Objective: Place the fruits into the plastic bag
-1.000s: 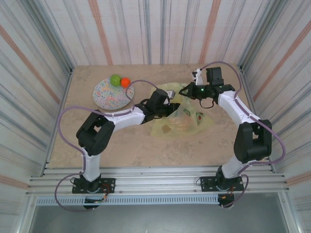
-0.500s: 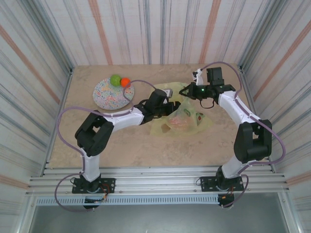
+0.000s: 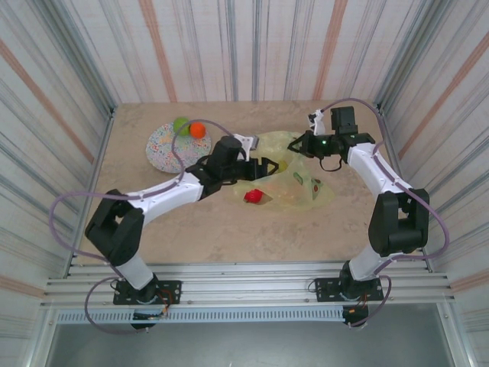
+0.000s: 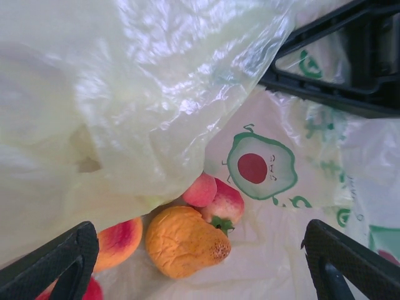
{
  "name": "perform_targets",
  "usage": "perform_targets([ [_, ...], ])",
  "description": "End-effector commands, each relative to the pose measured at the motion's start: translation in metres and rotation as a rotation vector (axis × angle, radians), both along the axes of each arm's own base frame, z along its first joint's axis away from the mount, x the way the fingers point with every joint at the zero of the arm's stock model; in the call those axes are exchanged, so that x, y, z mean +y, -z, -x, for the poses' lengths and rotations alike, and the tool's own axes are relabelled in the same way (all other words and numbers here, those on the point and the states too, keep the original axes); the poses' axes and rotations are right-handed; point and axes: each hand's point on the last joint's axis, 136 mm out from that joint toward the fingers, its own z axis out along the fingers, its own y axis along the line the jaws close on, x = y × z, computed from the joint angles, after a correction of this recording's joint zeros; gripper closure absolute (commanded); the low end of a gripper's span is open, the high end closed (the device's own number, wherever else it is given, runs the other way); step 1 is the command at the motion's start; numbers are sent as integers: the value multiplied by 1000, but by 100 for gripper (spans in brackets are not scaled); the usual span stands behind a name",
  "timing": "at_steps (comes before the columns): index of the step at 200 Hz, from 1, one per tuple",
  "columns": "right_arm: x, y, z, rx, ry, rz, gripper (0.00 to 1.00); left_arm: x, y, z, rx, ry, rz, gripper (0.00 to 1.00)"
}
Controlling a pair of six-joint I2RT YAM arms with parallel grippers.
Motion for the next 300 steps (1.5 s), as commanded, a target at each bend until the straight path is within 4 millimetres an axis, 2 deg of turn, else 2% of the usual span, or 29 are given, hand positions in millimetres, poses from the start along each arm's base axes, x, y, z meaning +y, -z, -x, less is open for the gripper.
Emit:
perform_targets([
  [1, -2, 8, 6, 21, -24, 4, 100, 20, -12, 11, -51, 47, -35, 11],
  [31, -1, 11, 6, 29, -27, 3, 100, 50, -10, 8, -52, -14, -83, 11],
  [46, -1, 10, 6, 26, -27, 4, 100, 77, -1, 4, -33, -113, -125, 11],
  [69, -1, 11, 5, 30, -28, 4, 100, 119, 33, -1, 65, -248, -156, 11],
  [84, -1, 11, 4, 30, -30, 1, 100, 131, 56, -1, 156, -257, -147, 11],
  [100, 0, 11, 2, 30, -30, 1, 100, 130, 76, -3, 215, -234, -154, 11],
  [121, 1, 11, 2, 32, -32, 1, 100, 119, 97, -7, 260, -177, -169, 12],
  [148, 2, 10, 3, 33, -35, 1, 100, 105, 121, -13, 311, -131, -159, 18],
  [172, 1, 9, 4, 31, -32, 2, 100, 96, 133, -13, 331, -110, -150, 30],
  [193, 1, 8, 3, 29, -33, 2, 100, 89, 134, -11, 329, -80, -129, 46],
  [220, 0, 8, 1, 27, -26, 8, 100, 80, 121, -6, 309, -41, -72, 69],
  [240, -4, 2, 0, 7, -5, 30, 100, 74, 95, 0, 280, -12, -4, 85],
  [252, -9, -4, 1, -15, 6, 67, 100, 67, 66, 5, 251, 22, 56, 93],
  [264, -17, -12, 1, -39, 33, 121, 100, 55, 30, 12, 211, 73, 116, 98],
  [277, -29, -18, 1, -58, 71, 193, 100, 41, -13, 21, 168, 128, 168, 100],
  [300, -46, -24, 4, -78, 121, 305, 100, 17, -71, 37, 129, 225, 261, 100],
])
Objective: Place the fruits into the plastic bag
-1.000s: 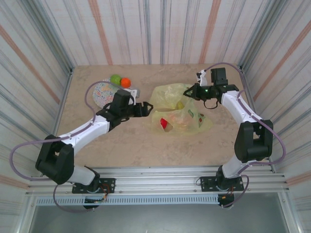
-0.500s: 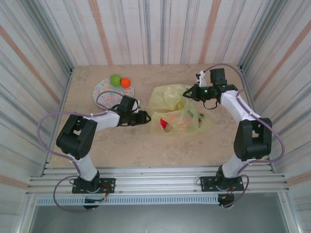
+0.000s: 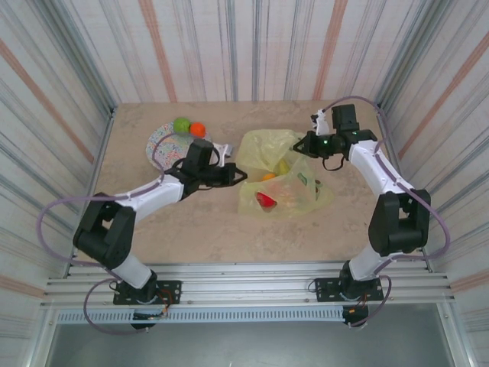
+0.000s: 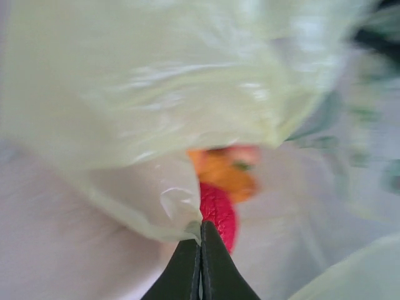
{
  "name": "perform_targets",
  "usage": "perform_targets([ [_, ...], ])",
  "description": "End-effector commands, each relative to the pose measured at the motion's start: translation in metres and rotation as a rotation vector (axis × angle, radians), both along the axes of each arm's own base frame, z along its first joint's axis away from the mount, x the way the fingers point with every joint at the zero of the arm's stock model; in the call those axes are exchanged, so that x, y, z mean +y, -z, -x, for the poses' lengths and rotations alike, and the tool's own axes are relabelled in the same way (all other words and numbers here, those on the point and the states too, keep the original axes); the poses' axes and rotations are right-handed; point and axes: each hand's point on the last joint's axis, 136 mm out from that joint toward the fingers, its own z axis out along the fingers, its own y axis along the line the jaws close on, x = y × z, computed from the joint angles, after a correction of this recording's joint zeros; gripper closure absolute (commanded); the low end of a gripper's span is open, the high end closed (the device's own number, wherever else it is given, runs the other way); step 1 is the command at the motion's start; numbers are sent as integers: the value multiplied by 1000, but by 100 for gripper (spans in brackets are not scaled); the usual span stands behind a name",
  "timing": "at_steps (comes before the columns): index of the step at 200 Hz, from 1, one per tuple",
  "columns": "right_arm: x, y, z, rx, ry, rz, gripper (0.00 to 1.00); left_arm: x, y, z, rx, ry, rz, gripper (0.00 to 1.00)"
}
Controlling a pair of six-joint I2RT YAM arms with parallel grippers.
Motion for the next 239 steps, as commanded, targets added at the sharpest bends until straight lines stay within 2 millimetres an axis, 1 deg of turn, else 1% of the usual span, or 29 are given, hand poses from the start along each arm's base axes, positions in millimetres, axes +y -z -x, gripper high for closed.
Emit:
perform_targets([
  [1, -24, -26, 6, -76, 51, 157, 100, -28, -89, 22, -79, 123, 173, 100],
  [7, -28, -27, 8, -78, 60, 183, 100, -31, -98, 25, -84, 133, 190, 100],
  [16, -33, -28, 10, -81, 69, 216, 100, -33, -106, 26, -83, 136, 202, 100],
  [29, -39, -30, 12, -88, 77, 251, 100, -35, -110, 25, -75, 134, 218, 100],
  [39, -40, -31, 13, -92, 79, 260, 100, -35, -107, 24, -65, 132, 216, 100],
  [47, -40, -31, 13, -91, 77, 258, 100, -35, -101, 22, -59, 126, 204, 100],
  [65, -36, -28, 11, -86, 63, 237, 100, -33, -80, 15, -19, 95, 153, 100],
  [97, -29, -16, 6, -57, 45, 207, 100, -21, -34, 3, 41, 23, 24, 99],
  [116, -23, -9, 3, -40, 30, 194, 100, -13, -15, -1, 52, -5, -52, 97],
  [131, -17, -4, 3, -29, 13, 188, 100, -7, -10, -3, 48, -16, -77, 95],
  [152, -11, 2, 2, -18, -7, 181, 100, -1, -12, -6, 34, -27, -72, 91],
  [167, -8, 5, 3, -13, -22, 176, 100, 6, -13, -9, 18, -37, -85, 84],
  [184, -4, 7, 4, -14, -40, 169, 100, 16, -17, -12, -9, -48, -107, 70],
  [205, -2, 6, 4, -19, -49, 158, 100, 33, -22, -16, -43, -72, -149, 48],
  [219, 0, 5, 4, -21, -56, 149, 100, 45, -26, -20, -62, -94, -169, 40],
  [239, 2, 4, 4, -22, -63, 137, 100, 59, -33, -26, -84, -120, -183, 33],
])
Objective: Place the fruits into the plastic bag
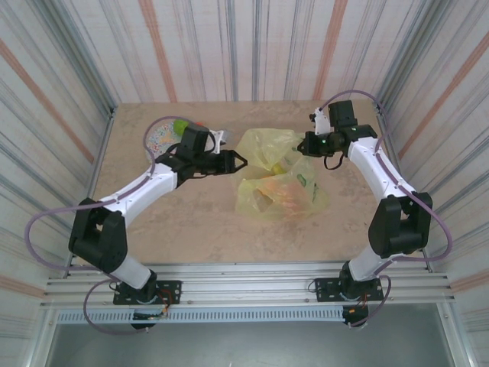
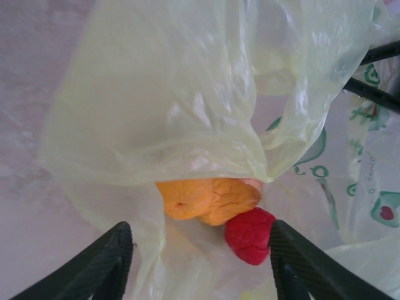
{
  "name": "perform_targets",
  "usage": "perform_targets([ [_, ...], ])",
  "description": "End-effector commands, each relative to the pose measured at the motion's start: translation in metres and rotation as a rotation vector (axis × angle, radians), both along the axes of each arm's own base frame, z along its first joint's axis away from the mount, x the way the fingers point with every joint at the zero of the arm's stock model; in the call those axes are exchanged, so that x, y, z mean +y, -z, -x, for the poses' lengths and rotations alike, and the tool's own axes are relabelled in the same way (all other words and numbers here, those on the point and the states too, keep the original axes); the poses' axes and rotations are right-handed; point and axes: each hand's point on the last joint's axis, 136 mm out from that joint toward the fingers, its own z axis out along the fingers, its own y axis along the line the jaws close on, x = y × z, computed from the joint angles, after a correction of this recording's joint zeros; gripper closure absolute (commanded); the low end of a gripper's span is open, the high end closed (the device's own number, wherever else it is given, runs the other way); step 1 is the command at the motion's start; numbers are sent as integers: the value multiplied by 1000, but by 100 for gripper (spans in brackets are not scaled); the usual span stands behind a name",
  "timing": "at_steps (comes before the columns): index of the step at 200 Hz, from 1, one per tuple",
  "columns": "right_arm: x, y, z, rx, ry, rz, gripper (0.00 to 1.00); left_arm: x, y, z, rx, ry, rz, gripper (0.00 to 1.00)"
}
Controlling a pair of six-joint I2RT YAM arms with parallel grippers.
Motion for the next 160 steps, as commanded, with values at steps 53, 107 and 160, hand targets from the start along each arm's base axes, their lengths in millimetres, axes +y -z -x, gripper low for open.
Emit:
perform_targets([
  [53, 11, 1, 0, -6, -50, -29, 100, 93, -27, -46, -123, -268, -124, 20],
  [107, 15, -1, 1, -9, -62, -41, 100, 170, 0, -111, -68, -506, -218, 11],
  [160, 18, -1, 4, -10, -68, -53, 100, 211, 21, -172, -20, -613, -266, 6],
])
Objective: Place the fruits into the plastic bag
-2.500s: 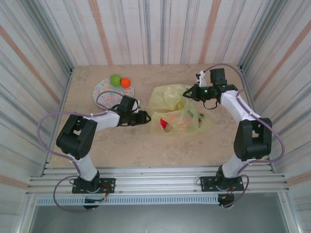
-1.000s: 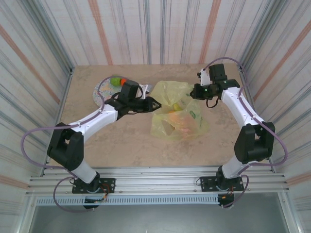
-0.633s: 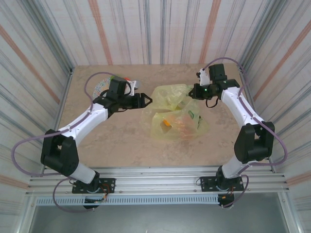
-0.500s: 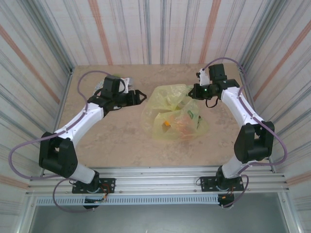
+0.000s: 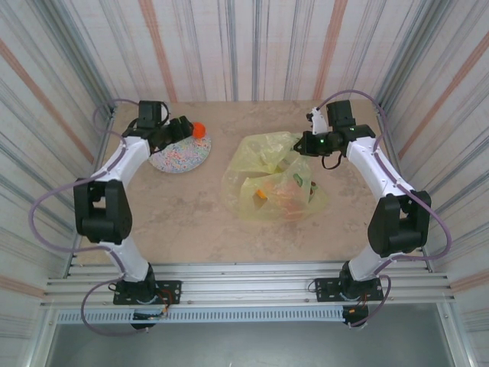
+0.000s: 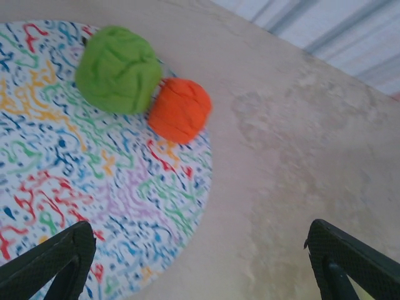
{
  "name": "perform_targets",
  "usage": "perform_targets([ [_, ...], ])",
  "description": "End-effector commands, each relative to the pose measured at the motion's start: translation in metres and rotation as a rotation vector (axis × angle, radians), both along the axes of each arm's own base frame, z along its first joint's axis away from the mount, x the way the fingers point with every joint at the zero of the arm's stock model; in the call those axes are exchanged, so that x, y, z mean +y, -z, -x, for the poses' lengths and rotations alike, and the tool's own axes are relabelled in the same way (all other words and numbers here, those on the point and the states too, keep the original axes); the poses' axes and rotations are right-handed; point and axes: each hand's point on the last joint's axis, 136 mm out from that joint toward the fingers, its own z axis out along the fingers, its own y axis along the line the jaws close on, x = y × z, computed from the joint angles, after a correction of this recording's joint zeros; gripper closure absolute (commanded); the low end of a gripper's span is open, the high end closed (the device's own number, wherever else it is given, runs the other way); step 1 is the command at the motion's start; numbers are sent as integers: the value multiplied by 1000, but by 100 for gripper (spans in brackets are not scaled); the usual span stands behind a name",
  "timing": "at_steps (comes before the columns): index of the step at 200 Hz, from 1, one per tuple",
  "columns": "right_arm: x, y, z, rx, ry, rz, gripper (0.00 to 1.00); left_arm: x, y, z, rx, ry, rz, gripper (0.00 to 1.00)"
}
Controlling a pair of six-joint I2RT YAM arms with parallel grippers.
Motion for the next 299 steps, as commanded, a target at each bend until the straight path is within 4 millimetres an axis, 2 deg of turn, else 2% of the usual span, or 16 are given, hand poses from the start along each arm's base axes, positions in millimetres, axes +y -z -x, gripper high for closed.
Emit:
perform_targets([
  [1, 6, 2, 4, -4, -29, -12, 100, 18, -2, -22, 1, -44, -40, 6],
  [23, 6, 3, 6, -1, -28, -14, 100, 27, 6, -44, 12, -64, -68, 2],
  [55, 6, 2, 8, -3, -23, -15, 100, 36, 18, -73, 23, -90, -84, 2],
  [61, 5, 2, 9, -3, -23, -15, 100, 38, 14, -78, 12, -94, -86, 2],
  [65, 6, 2, 9, -3, -24, -16, 100, 39, 27, -81, 34, -95, -91, 1],
  [75, 6, 1, 9, -5, -23, -15, 100, 41, 32, -90, 37, -96, -91, 2],
  [117, 6, -3, 11, -13, -20, -14, 100, 47, 46, -114, 62, -111, -87, 3],
  [187, 8, 0, 12, -9, -24, -11, 100, 41, 80, -127, 136, -101, -38, 5],
  [299, 10, 3, 13, -1, -28, -12, 100, 36, 97, -122, 178, -89, -10, 12],
])
